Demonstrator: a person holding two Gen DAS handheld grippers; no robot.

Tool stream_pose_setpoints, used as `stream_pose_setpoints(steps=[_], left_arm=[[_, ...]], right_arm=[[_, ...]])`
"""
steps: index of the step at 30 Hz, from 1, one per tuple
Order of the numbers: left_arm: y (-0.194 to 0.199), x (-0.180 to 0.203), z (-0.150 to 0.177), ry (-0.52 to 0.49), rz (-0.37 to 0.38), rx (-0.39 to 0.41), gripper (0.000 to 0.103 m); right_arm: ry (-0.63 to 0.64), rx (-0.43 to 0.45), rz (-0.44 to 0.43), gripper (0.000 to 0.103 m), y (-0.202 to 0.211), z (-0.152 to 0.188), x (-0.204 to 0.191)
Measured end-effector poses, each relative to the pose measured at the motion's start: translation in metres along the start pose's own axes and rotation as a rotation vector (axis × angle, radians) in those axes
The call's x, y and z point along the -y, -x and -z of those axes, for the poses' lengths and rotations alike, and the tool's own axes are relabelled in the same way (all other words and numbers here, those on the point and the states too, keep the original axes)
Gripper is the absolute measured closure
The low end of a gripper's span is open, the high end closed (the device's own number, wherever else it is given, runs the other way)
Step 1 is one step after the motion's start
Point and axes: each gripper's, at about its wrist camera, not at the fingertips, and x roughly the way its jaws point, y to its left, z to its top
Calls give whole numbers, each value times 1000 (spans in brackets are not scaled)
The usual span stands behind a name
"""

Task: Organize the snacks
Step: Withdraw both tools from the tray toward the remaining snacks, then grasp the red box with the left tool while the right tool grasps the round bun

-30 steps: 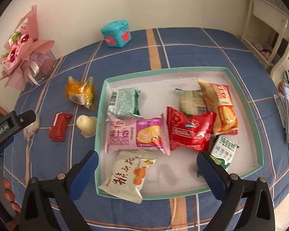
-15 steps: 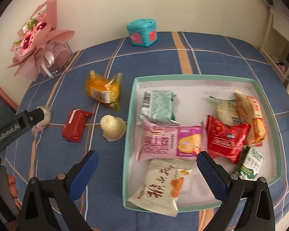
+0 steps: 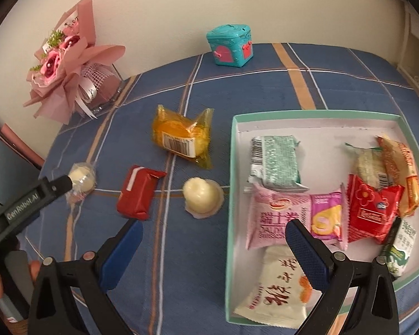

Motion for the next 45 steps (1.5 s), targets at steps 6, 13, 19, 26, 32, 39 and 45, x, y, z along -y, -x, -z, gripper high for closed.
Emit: stream_pose_setpoints(steps=[6, 13, 19, 26, 32, 39, 45], left_arm=[[-5, -3, -8, 2, 92, -18, 1], [-13, 15, -13, -53, 146, -33, 1], [-24, 27, -13, -36, 242, -83, 1], [-36, 52, -4, -86, 286, -138, 6], [-55, 72, 4, -127, 301, -203, 18], [-71, 84, 9, -162, 283, -245, 33], [-80, 86, 11, -164, 257, -262, 49]], right_arm=[[-14, -1, -59, 0, -9, -12, -3], [73, -17, -37, 0, -17, -22, -16], [90, -50, -48, 16, -30, -24, -17], [129, -98, -41, 44, -48, -25, -25], [155, -136, -16, 55, -68, -23, -30], [156, -150, 8, 64, -80, -23, -28], [181, -146, 35, 64, -85, -24, -33]])
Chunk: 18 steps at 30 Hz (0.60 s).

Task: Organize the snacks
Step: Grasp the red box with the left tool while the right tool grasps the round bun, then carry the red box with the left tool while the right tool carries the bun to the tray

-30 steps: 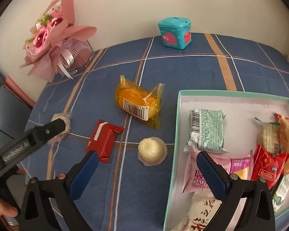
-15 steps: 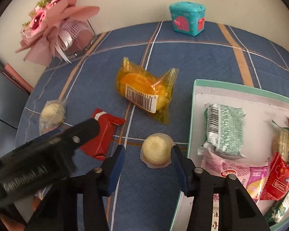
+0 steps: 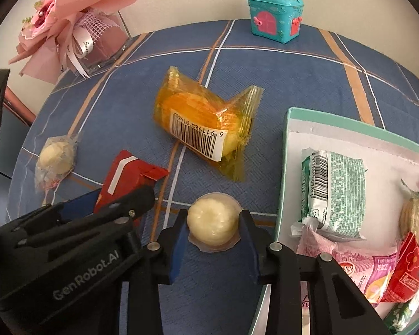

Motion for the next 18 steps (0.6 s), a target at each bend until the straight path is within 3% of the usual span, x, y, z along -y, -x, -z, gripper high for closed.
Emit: stream_pose_setpoints(steps=[7, 18], left_arm=[[-1, -4, -1, 13, -4, -7, 59], [11, -16, 7, 43, 2, -10, 62]], right_arm=[[15, 4, 26, 64, -7, -5, -15], [-17, 14, 1, 64, -1, 1, -7]])
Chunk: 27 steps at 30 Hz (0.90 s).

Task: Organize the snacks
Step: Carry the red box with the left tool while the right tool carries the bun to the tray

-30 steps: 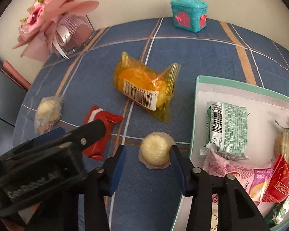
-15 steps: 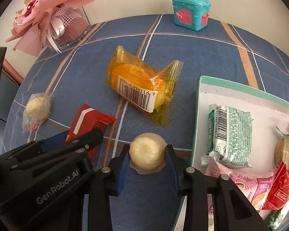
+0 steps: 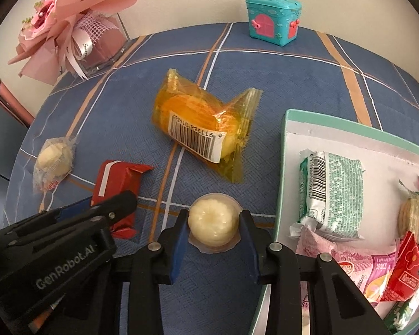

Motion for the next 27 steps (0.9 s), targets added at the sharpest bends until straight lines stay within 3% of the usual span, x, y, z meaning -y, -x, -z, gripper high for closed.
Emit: stream_pose_setpoints(steps=[17, 27], left_arm=[[58, 14, 4, -4, 15, 100, 62], [65, 41, 8, -16, 26, 127, 62]], right_arm=[[-83, 87, -83, 65, 64, 3, 27], [-120, 111, -88, 65, 82, 3, 49]])
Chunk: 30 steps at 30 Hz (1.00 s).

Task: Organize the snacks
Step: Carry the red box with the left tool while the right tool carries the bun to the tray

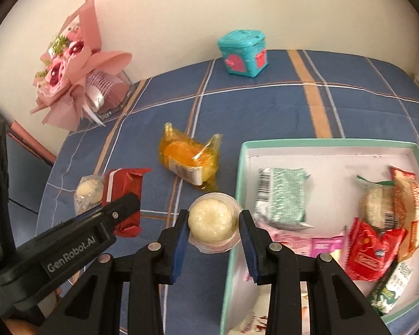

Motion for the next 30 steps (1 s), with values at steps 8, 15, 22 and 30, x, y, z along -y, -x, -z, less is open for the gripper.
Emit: stream_pose_setpoints(steps=[8, 15, 22, 30], left_arm=[[0, 48, 4, -59, 28, 11, 62], [-5, 105, 12, -166, 63, 16, 62], [-10, 146, 19, -259, 88, 35, 62], [-26, 169, 28, -310, 102, 24, 62]], right_arm=[[-104, 49, 40, 65, 26, -7, 57], [-197, 86, 87, 65, 49, -9, 114], [-249, 100, 99, 64, 60, -7, 147], [-261, 75, 106, 64, 51, -3, 158]])
